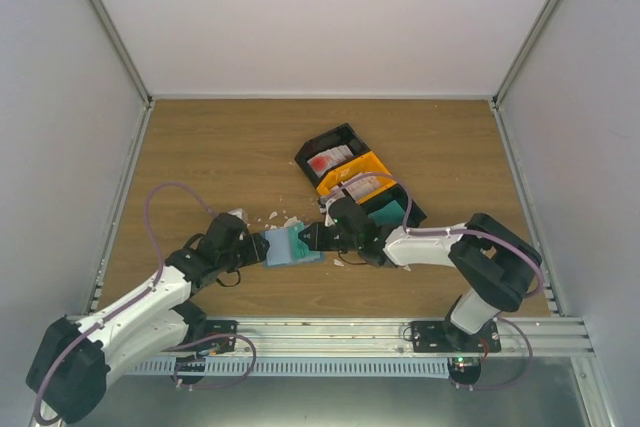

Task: Put the credit cards into the card holder
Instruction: Insert the credit card into the card holder.

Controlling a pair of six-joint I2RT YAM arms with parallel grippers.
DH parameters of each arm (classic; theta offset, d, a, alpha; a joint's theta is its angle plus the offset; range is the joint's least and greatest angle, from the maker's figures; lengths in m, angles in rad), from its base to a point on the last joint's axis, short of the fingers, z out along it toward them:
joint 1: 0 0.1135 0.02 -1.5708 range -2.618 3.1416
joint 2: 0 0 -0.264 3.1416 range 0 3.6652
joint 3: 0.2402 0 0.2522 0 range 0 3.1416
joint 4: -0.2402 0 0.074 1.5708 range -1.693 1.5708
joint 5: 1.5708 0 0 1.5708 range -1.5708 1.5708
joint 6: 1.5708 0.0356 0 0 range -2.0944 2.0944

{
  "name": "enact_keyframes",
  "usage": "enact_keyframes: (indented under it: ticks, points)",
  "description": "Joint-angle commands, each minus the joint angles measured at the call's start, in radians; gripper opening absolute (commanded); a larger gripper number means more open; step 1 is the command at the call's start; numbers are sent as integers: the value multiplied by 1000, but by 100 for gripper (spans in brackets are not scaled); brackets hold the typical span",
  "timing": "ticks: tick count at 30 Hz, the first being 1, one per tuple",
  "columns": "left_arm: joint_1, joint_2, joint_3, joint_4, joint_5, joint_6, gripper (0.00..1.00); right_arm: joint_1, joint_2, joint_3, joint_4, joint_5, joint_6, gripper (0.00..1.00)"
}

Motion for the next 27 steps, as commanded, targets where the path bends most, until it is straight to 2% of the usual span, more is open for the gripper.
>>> enact_keyframes:
  ticks: [1, 7, 16, 22, 27]
  points:
    - [30, 5, -17, 94, 93, 30, 51, 3, 38, 57, -83, 76, 100, 0]
    - [55, 33, -21, 131, 130, 54, 54, 5, 68, 67, -93, 89, 152, 1]
    - [76, 93, -32, 181, 171, 62, 47, 2, 125, 78, -43, 27, 125, 0]
    - [76, 144, -33, 154, 100, 63, 44, -3, 157, 82, -14, -11, 132, 0]
    - [76, 189, -54, 186, 121, 64, 39, -8, 168, 71, 5, -4, 151, 1]
